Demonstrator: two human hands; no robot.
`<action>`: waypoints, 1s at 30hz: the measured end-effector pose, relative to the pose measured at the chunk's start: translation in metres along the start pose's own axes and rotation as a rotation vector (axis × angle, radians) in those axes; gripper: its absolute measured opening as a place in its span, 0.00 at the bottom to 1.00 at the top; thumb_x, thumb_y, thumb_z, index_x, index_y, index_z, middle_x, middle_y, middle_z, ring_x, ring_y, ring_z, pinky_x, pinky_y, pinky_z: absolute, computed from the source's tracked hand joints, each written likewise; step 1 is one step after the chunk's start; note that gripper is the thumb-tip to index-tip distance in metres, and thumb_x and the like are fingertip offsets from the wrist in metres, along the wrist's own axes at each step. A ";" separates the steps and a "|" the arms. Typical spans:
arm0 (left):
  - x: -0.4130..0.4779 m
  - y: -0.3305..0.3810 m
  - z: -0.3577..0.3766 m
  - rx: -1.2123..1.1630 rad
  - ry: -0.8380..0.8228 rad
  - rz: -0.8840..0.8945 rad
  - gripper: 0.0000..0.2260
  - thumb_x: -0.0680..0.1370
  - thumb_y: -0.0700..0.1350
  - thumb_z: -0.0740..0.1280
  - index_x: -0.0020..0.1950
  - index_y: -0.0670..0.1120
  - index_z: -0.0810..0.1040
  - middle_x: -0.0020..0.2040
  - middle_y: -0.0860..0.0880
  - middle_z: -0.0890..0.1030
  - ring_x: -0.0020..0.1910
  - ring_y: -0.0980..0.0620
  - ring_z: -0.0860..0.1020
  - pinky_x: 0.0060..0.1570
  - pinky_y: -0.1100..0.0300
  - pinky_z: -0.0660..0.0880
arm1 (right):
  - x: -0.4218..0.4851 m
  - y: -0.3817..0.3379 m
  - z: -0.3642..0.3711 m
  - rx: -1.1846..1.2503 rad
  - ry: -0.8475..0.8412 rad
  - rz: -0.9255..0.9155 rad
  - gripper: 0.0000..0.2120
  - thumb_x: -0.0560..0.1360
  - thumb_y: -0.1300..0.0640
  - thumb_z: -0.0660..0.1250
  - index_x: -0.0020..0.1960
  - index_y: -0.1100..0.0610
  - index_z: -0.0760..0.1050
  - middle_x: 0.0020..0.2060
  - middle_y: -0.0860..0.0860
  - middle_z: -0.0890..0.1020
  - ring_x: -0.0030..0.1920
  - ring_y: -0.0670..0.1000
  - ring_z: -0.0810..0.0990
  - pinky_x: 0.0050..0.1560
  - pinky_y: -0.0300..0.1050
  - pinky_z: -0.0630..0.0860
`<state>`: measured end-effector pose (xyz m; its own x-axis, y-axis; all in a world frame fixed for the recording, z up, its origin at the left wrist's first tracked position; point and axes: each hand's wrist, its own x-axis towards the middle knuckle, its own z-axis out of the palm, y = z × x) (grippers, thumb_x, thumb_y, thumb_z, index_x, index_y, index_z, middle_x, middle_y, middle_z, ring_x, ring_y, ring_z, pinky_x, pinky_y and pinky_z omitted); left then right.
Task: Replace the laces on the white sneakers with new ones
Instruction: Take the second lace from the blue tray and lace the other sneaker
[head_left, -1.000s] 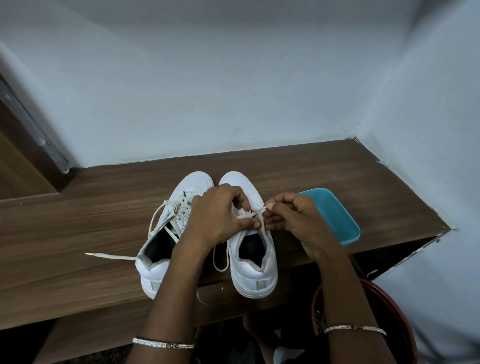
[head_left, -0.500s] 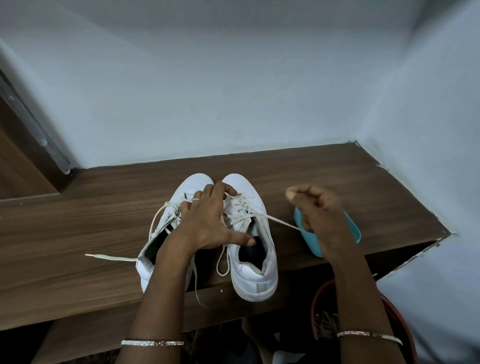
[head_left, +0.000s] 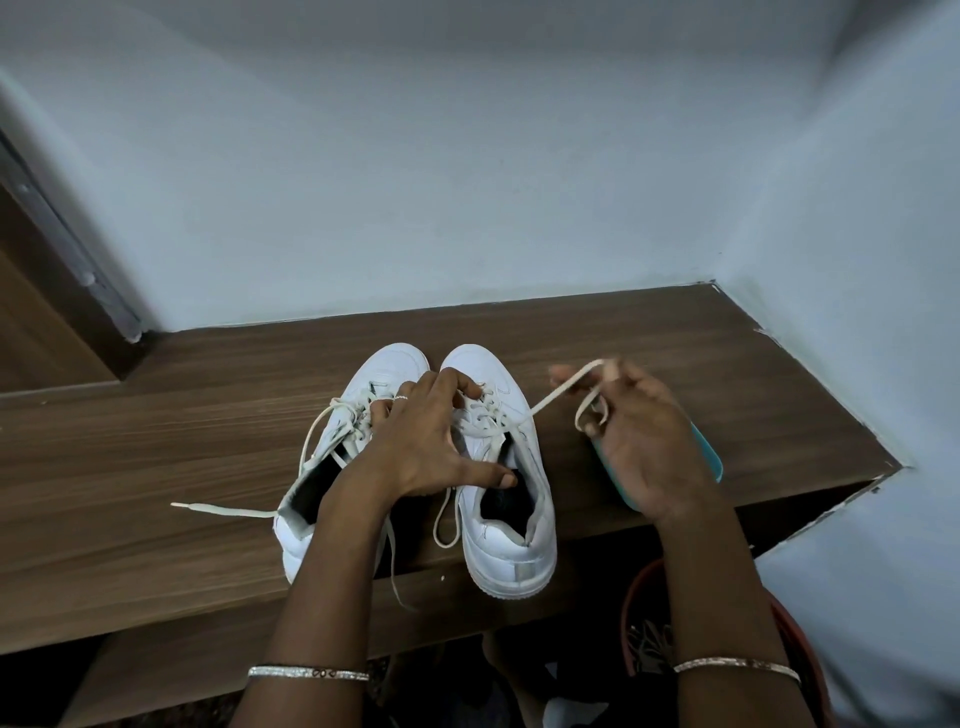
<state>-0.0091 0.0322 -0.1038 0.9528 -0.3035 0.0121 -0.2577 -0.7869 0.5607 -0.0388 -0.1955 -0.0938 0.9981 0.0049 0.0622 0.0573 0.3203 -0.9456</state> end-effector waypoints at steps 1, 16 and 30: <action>0.000 0.000 0.000 0.000 -0.005 -0.001 0.39 0.56 0.71 0.76 0.62 0.60 0.67 0.56 0.60 0.70 0.58 0.56 0.70 0.60 0.50 0.57 | 0.000 -0.004 -0.003 0.190 0.023 0.008 0.12 0.82 0.55 0.59 0.43 0.53 0.78 0.41 0.58 0.84 0.44 0.55 0.79 0.35 0.40 0.69; -0.001 0.004 -0.007 -0.162 -0.075 -0.008 0.39 0.55 0.66 0.80 0.60 0.58 0.66 0.47 0.61 0.76 0.47 0.64 0.76 0.62 0.44 0.70 | 0.000 0.004 0.013 -0.515 -0.038 0.055 0.07 0.73 0.61 0.74 0.51 0.56 0.85 0.40 0.46 0.87 0.42 0.44 0.84 0.47 0.38 0.79; -0.005 0.001 -0.006 -0.383 -0.128 -0.106 0.36 0.58 0.59 0.83 0.58 0.53 0.67 0.40 0.49 0.84 0.36 0.58 0.79 0.42 0.56 0.75 | -0.001 0.001 0.003 -0.253 -0.003 0.082 0.08 0.80 0.58 0.65 0.44 0.61 0.77 0.48 0.58 0.84 0.20 0.43 0.64 0.22 0.33 0.62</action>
<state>-0.0134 0.0364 -0.0978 0.9368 -0.3151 -0.1518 -0.0579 -0.5679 0.8211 -0.0398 -0.1920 -0.0934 0.9996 0.0235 -0.0171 -0.0188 0.0714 -0.9973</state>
